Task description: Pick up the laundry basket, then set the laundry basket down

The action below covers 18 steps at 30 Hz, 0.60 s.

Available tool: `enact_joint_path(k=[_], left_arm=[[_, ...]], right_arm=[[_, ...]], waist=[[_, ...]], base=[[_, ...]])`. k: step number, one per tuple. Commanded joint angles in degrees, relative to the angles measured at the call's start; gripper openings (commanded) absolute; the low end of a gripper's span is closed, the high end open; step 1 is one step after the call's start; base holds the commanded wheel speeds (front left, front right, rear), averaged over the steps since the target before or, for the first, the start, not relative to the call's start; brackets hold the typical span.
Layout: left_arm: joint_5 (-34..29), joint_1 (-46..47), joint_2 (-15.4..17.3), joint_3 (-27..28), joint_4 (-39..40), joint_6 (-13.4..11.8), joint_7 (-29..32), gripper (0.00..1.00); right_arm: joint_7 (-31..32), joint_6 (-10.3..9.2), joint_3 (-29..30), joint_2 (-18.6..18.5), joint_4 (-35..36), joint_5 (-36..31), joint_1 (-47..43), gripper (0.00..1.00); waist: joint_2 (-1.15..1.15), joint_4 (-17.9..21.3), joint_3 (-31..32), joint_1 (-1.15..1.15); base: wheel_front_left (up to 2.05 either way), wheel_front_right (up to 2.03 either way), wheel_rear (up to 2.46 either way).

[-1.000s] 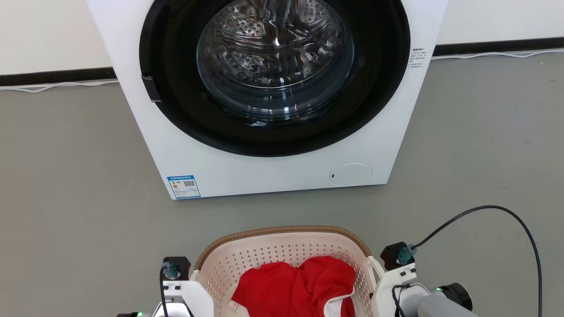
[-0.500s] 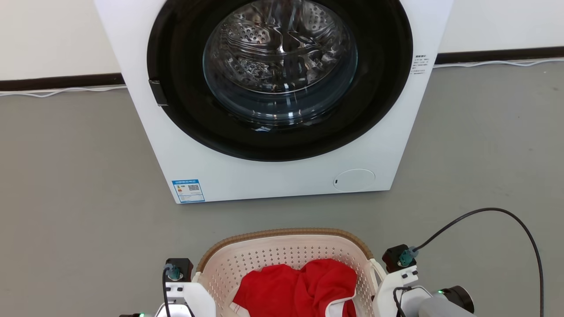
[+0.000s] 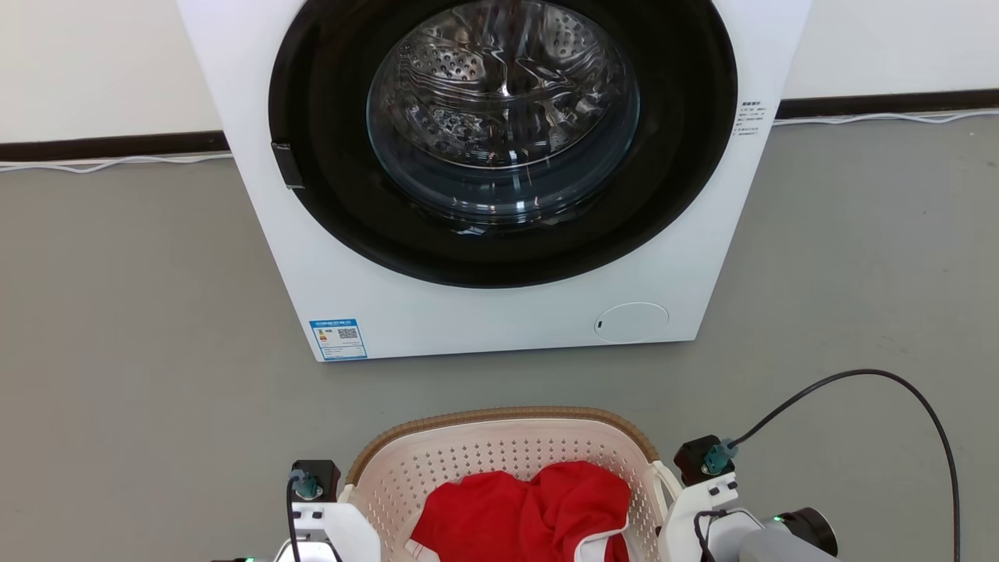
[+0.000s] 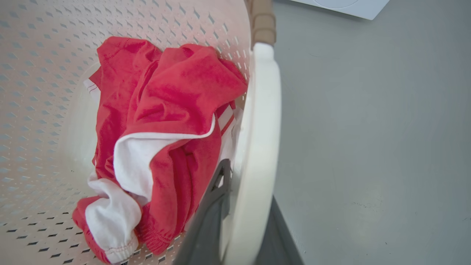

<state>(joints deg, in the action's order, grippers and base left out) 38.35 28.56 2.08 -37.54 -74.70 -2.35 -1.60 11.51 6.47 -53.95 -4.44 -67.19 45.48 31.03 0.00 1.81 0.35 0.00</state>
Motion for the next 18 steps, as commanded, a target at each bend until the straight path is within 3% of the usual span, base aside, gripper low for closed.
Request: enact_joint_path(k=[1, 11, 18], left_arm=[[0.1, 1.8, 0.8, 0.8, 1.0, -0.1, -1.4, 0.00], [1.4, 2.9, 0.8, 0.1, 0.9, -0.1, -1.9, 0.00], [1.7, 8.1, 1.0, 0.1, 0.9, 0.1, -4.0, 0.00]], right_arm=[[-0.7, 1.02, -1.3, 1.6, 1.5, -0.1, 1.6, 0.00], [-1.7, 1.02, -1.5, 1.6, 1.2, 0.3, 2.6, 0.00], [-4.6, 1.02, -0.8, 1.6, 1.1, -0.6, 7.9, 0.00]], waist=[[0.00, 0.1, -0.1, 0.00], [0.00, 0.7, -2.0, 0.00], [0.00, 1.3, -9.9, 0.00]], base=[[0.00, 0.00, 0.00], [0.00, 0.00, 0.00], [0.00, 0.00, 0.00]])
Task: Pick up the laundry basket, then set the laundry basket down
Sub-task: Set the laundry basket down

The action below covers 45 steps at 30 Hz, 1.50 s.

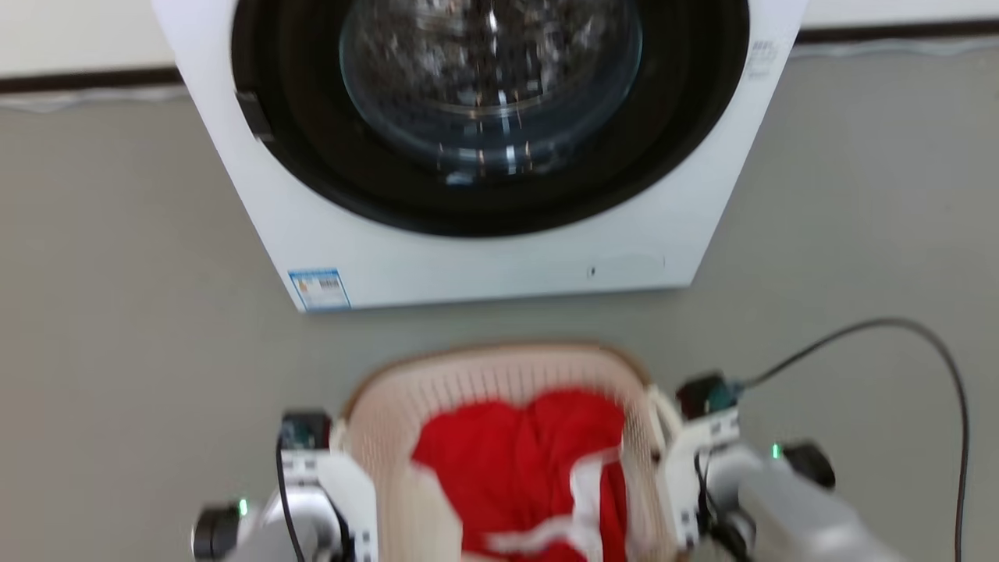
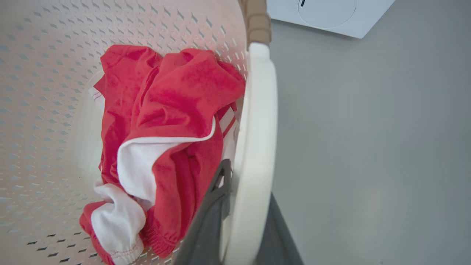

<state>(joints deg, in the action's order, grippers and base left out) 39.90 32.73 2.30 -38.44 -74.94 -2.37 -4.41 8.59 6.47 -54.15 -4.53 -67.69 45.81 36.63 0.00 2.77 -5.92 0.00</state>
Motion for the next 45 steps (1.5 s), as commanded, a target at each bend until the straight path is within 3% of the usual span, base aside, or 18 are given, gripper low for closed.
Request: enact_joint_path(k=[1, 14, 15, 20, 22, 30, 45], left_arm=[[0.0, 5.0, 0.9, 1.0, 1.2, 0.2, -1.5, 0.00], [-1.9, 20.7, 4.1, 0.2, 1.8, 0.1, -6.5, 0.00], [-2.2, 24.4, 4.5, 0.2, 1.9, 0.1, -7.4, 0.00], [-2.7, 29.1, 5.2, 0.1, 2.0, -0.3, -8.5, 0.00], [-2.7, 30.6, 5.8, 0.1, 2.1, 1.1, -8.9, 0.00], [-3.3, 34.4, 6.1, 0.2, 2.1, 0.0, -10.3, 0.00], [-4.1, 35.1, 5.2, 0.6, 2.9, -0.4, -10.6, 0.00]], right_arm=[[-2.4, 1.02, -0.4, 1.7, 1.6, -1.1, 3.5, 0.00], [-10.7, 1.02, 2.3, 1.7, 0.4, -3.8, 18.9, 0.00], [-12.1, 1.02, 3.0, 1.7, -0.7, -4.5, 22.5, 0.00], [-13.8, 1.02, 4.1, 1.7, -2.3, -5.5, 26.7, 0.00], [-14.3, 1.02, 4.5, 1.7, -2.8, -5.9, 28.0, 0.00], [-16.2, 1.02, 5.9, 1.7, -4.1, -7.0, 30.9, 0.00], [-17.0, 1.02, 8.5, 1.7, -5.9, -9.3, 31.7, 0.00]], waist=[[0.00, 0.4, -5.3, 0.00], [0.00, 0.8, -27.0, 0.00], [0.00, 0.7, -32.0, 0.00], [0.00, 0.6, -38.4, 0.00], [0.00, 0.7, -40.4, 0.00], [0.00, 0.9, -45.0, 0.00], [0.00, 0.4, -47.5, 0.00]], base=[[0.00, 0.00, 0.00], [0.00, 0.00, 0.00], [0.00, 0.00, 0.00], [0.00, 0.00, 0.00], [0.00, 0.00, 0.00], [0.00, 0.00, 0.00], [0.00, 0.00, 0.00]])
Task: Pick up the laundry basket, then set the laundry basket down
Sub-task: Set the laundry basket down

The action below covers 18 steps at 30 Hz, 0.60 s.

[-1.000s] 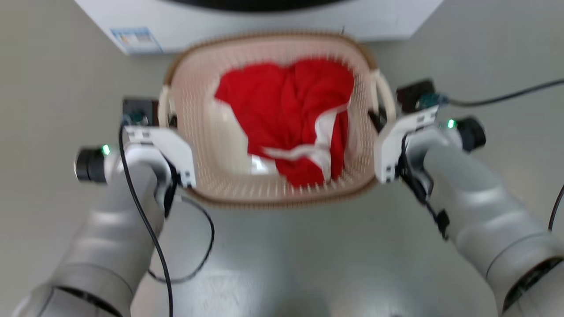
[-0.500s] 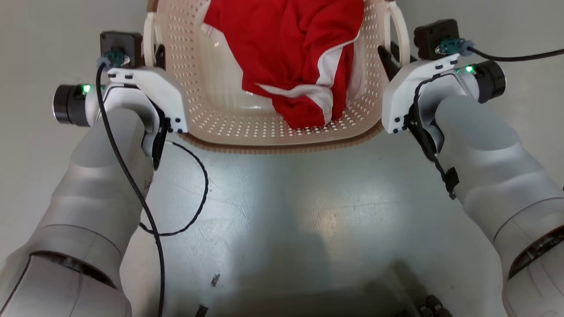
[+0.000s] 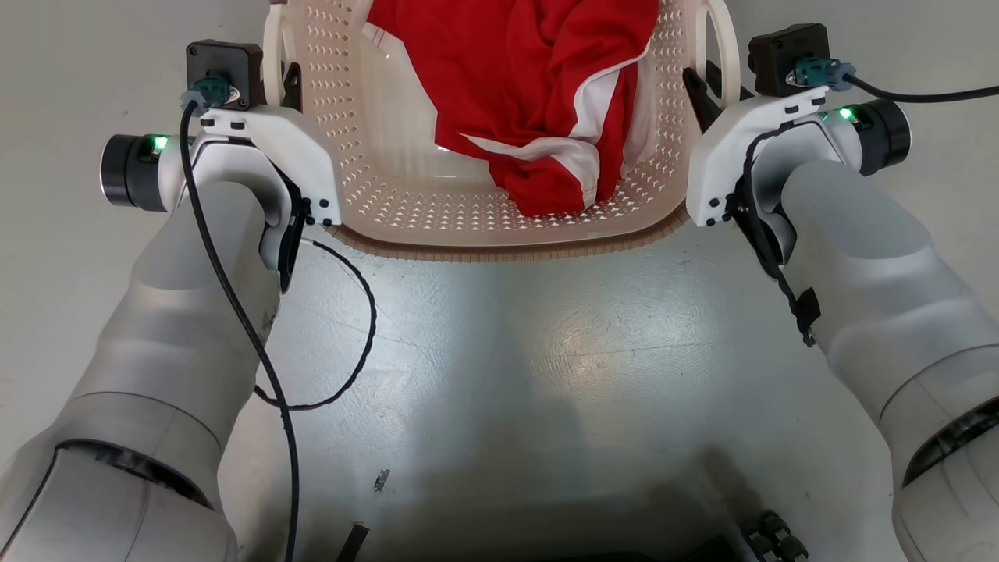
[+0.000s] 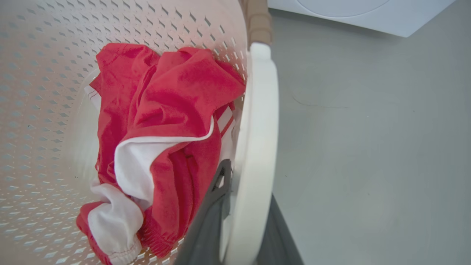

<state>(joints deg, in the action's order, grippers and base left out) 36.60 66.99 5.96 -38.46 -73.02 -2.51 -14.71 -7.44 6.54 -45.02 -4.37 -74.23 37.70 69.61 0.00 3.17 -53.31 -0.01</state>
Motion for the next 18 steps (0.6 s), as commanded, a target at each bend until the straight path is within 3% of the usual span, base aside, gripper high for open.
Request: enact_joint_path(k=[1, 12, 13, 14, 15, 16, 18], left_arm=[[-0.9, 0.8, 1.6, 0.6, 1.1, -0.2, -0.3, 0.00], [-1.3, 0.7, 1.3, 1.1, 1.0, -0.1, -0.3, 0.00], [-1.2, 0.6, 1.2, 1.1, 0.8, 0.0, -0.3, 0.18], [-1.1, 0.6, 1.2, 1.1, 0.6, 0.1, -0.3, 0.44], [-1.0, 0.6, 1.2, 1.2, 0.5, 0.1, -0.3, 0.83], [-0.8, 0.6, 1.2, 1.4, 0.2, -0.3, -0.3, 1.00], [-0.7, 0.7, 1.2, 1.5, 0.0, -0.6, -0.3, 1.00]], right_arm=[[-1.0, 0.95, -0.4, 1.5, 0.6, -1.4, -1.3, 0.00], [-0.9, 0.95, 1.2, 1.5, 0.4, -2.5, -1.7, 0.00], [-1.2, 0.95, 1.6, 1.5, 0.4, -2.6, -1.6, 0.08], [-1.5, 0.95, 2.0, 1.5, 0.4, -2.8, -1.6, 0.43], [-1.7, 0.95, 2.4, 1.5, 0.4, -3.0, -1.5, 1.00], [-2.0, 0.95, 3.1, 1.5, 0.3, -3.7, -1.5, 1.00], [-1.8, 0.95, 4.2, 1.5, 0.3, -4.7, -1.8, 1.00]], waist=[[0.00, -0.1, -0.2, 0.01], [0.00, -0.2, -0.5, 0.01], [0.00, -0.2, -0.5, 0.01], [0.00, -0.2, -0.5, 0.01], [0.00, -0.2, -0.6, 0.01], [0.00, -0.2, -0.6, 0.01], [0.00, 0.0, -0.6, 0.01]], base=[[0.00, 0.00, 0.00], [0.00, 0.00, 0.00], [0.00, 0.00, 0.00], [0.00, 0.00, 0.00], [0.00, 0.00, 0.00], [0.00, 0.00, 0.00], [0.00, 0.00, 0.00]])
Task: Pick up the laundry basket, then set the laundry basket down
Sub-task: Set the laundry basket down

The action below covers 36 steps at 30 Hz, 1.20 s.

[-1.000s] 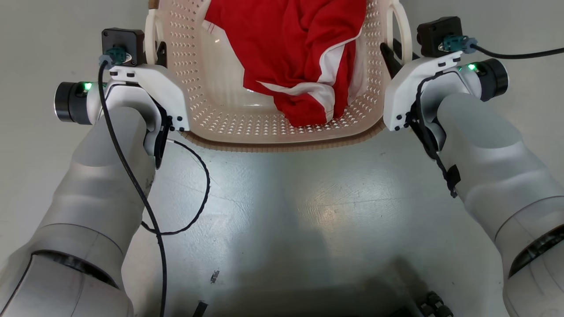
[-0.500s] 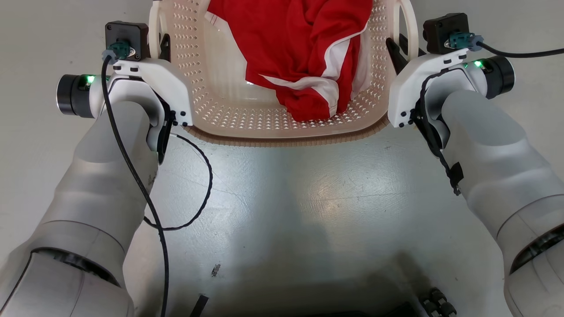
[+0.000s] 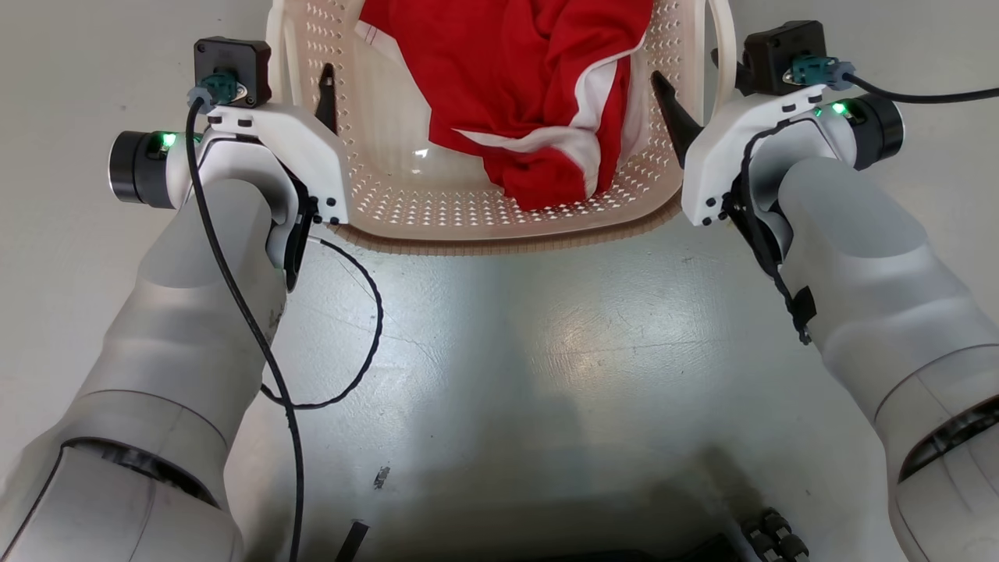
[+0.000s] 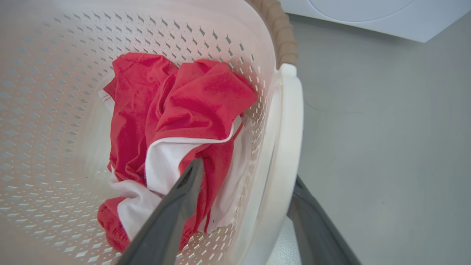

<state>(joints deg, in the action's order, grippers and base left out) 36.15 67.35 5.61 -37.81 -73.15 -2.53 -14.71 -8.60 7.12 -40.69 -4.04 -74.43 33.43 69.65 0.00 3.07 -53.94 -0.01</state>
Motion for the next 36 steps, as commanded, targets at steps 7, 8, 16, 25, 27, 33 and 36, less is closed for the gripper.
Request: enact_joint_path(k=[7, 8, 16, 25, 27, 33, 36], left_arm=[[-0.8, -0.2, 2.2, 1.3, 0.9, -1.5, -0.3, 1.00], [-0.8, -0.2, 2.3, 1.4, 1.0, -1.6, -0.3, 1.00], [-1.1, -2.0, 3.0, 2.3, 1.9, -2.0, -0.3, 1.00], [-1.9, -6.9, 3.6, 4.8, 6.1, -2.2, -0.3, 1.00], [-2.4, -8.3, 3.9, 5.5, 7.4, -2.0, -0.3, 1.00], [-3.4, -13.0, 5.0, 8.8, 12.0, -2.0, -0.3, 1.00], [-4.3, -16.2, 5.4, 11.0, 14.3, -1.9, -0.3, 1.00]], right_arm=[[0.3, 0.36, 3.5, 1.2, 0.5, -3.3, -3.3, 1.00], [0.3, 0.36, 3.9, 1.2, 0.5, -3.6, -3.5, 1.00], [-0.7, 0.36, 7.3, 1.2, 0.5, -6.2, -5.1, 1.00], [-4.4, 0.36, 9.9, 1.2, 0.5, -8.3, -7.1, 1.00], [-5.4, 0.36, 10.7, 1.2, 0.5, -9.1, -7.4, 1.00], [-6.3, 0.36, 14.4, 1.2, 0.9, -12.4, -8.8, 1.00], [-6.4, 0.36, 18.8, 1.2, 3.8, -16.1, -10.7, 1.00]], waist=[[0.00, 0.3, 1.0, 0.01], [0.00, 0.3, 1.2, 0.01], [0.00, 1.1, 4.7, 0.01], [0.00, 1.7, 11.4, 0.01], [0.00, 1.9, 13.4, 0.01], [0.00, 1.8, 19.4, 0.01], [0.00, 1.7, 23.5, 0.01]], base=[[0.00, 0.00, 0.00], [0.00, 0.00, 0.00], [0.00, 0.00, 0.00], [0.00, 0.00, 0.00], [0.00, 0.00, 0.00], [0.00, 0.00, 0.00], [0.00, 0.00, 0.00]])
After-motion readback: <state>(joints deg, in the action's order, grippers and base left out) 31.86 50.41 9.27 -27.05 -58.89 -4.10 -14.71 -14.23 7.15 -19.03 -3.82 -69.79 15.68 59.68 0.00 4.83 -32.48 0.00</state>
